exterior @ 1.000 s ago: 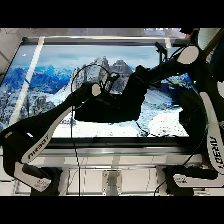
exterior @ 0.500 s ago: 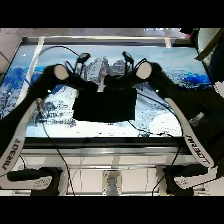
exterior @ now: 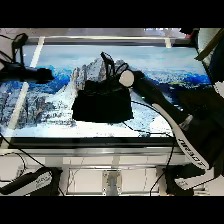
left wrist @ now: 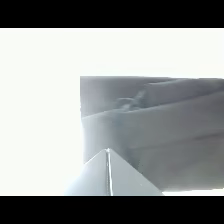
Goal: Fold the clothes and pants, and hang the long-sleeved shirts on hangers.
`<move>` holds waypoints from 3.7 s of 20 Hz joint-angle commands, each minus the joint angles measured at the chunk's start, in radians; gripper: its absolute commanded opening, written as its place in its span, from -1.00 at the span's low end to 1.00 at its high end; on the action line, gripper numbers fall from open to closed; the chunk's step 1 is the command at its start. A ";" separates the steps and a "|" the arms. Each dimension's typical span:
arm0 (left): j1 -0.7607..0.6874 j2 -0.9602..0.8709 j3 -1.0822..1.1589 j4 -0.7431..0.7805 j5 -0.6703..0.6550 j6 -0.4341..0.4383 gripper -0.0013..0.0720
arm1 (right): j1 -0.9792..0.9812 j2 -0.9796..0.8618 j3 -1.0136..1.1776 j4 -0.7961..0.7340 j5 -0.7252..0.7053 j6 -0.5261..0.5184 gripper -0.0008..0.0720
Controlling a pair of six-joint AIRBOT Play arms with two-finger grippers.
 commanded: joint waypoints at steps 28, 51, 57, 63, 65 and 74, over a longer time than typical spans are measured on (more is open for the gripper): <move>0.087 0.016 -0.003 -0.099 -0.071 0.003 -0.94 | -0.407 -0.396 -0.158 0.480 0.248 -0.542 -0.56; 0.087 0.016 -0.003 -0.100 -0.083 0.003 -0.94 | -1.656 0.492 -0.076 -0.062 0.832 -0.315 -0.94; 0.087 0.016 -0.003 -0.148 -0.100 0.003 -0.94 | -2.104 0.504 -0.091 -0.360 0.798 -0.214 -0.92; 0.087 0.016 -0.003 -0.153 -0.100 0.002 -0.94 | -2.095 0.406 -0.113 -0.274 0.801 -0.212 0.94; 0.087 0.016 -0.003 -0.163 -0.100 0.003 -0.94 | -2.087 0.406 -0.098 -0.276 0.784 -0.211 0.93; 0.087 0.014 -0.003 -0.166 -0.100 0.003 -0.94 | -1.956 0.459 0.170 0.714 0.569 -0.280 0.93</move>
